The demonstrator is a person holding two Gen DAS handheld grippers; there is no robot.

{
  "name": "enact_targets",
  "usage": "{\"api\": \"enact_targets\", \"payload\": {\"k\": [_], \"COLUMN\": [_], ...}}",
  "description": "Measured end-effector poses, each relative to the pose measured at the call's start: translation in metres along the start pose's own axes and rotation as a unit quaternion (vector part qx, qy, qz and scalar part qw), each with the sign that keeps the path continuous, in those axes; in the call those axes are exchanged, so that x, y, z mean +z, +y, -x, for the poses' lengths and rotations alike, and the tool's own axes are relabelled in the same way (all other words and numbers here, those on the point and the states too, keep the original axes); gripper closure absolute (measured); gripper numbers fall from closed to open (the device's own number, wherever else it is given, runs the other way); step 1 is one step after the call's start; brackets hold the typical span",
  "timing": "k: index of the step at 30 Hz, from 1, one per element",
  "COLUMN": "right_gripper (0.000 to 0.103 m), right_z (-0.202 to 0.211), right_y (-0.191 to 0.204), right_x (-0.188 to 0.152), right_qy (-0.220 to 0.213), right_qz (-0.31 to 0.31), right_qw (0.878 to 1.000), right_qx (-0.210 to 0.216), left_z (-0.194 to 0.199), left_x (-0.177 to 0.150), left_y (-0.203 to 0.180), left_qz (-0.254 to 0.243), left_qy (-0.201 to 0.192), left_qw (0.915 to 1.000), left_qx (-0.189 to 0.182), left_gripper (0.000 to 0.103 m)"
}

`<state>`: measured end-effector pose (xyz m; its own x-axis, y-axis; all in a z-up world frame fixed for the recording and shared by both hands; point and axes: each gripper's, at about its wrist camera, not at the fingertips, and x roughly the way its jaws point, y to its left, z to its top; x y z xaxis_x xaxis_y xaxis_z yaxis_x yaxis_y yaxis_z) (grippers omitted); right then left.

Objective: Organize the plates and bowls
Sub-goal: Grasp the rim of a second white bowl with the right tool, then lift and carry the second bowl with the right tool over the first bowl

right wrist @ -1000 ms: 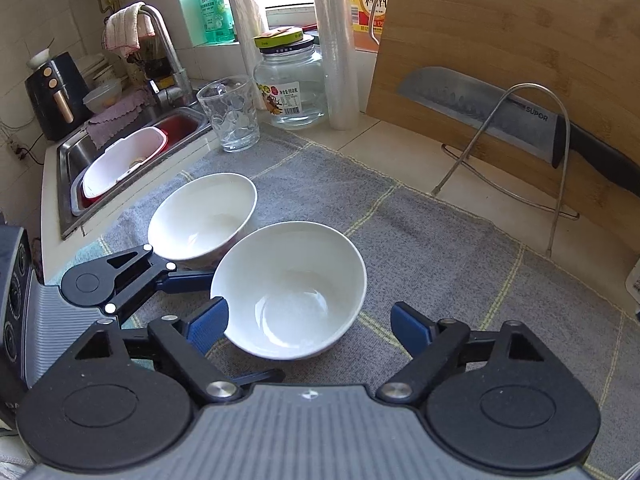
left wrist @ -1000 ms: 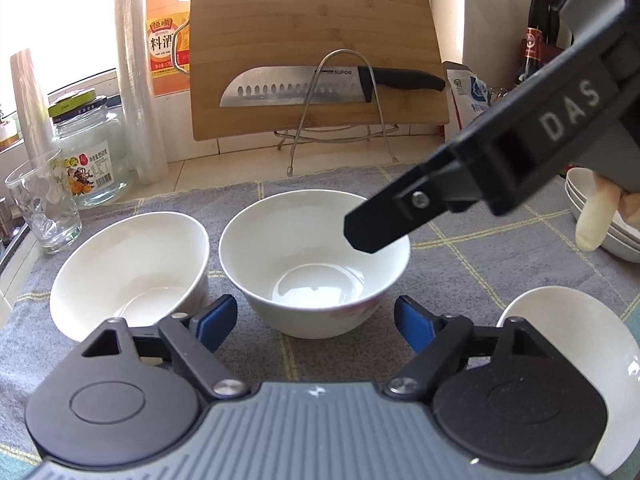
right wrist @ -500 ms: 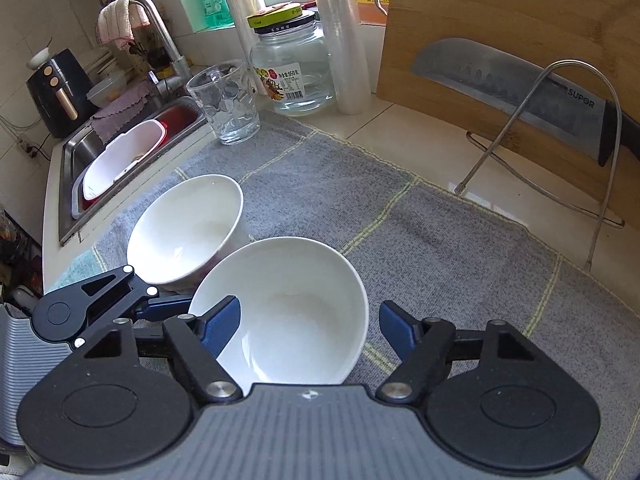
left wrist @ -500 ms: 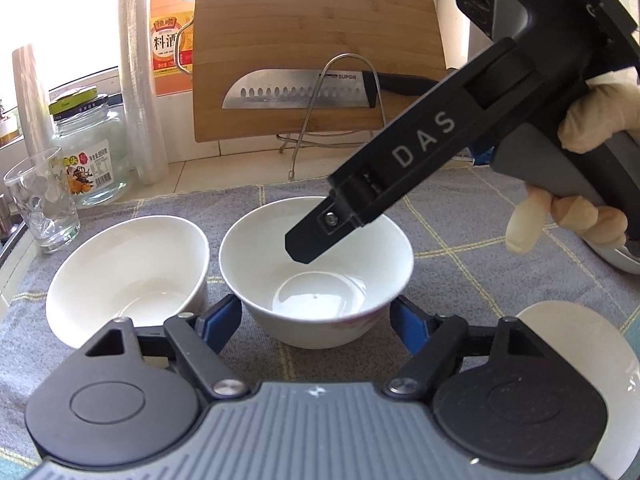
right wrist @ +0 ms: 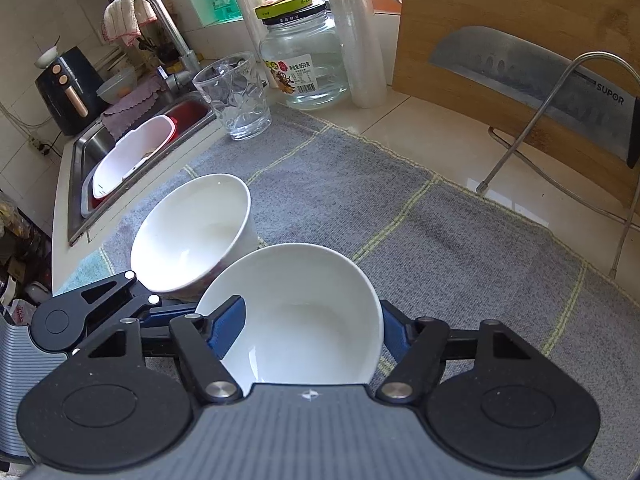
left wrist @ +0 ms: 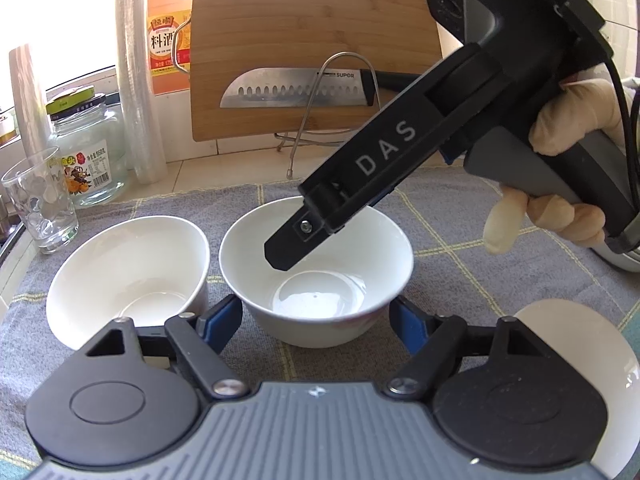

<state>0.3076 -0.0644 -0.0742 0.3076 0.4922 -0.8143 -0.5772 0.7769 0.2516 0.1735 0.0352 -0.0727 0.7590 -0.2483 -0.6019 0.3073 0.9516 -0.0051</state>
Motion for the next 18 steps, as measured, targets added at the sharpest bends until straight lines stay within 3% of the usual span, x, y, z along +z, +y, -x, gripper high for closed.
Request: {"api": "enact_targets", "payload": {"k": [18], "right_gripper": [0.027], "right_z": [0.030], "right_y": [0.010], "right_x": [-0.001], "right_qy": [-0.013], "right_qz": [-0.012], "right_qw": [1.000], "right_qx": [0.019], "left_z": [0.025], "left_x": [0.012], "left_y": [-0.005], "left_qz": [-0.019], "left_qy": [0.006], "left_qw": [0.9998], "left_qx": [-0.005], "left_gripper": [0.023]}}
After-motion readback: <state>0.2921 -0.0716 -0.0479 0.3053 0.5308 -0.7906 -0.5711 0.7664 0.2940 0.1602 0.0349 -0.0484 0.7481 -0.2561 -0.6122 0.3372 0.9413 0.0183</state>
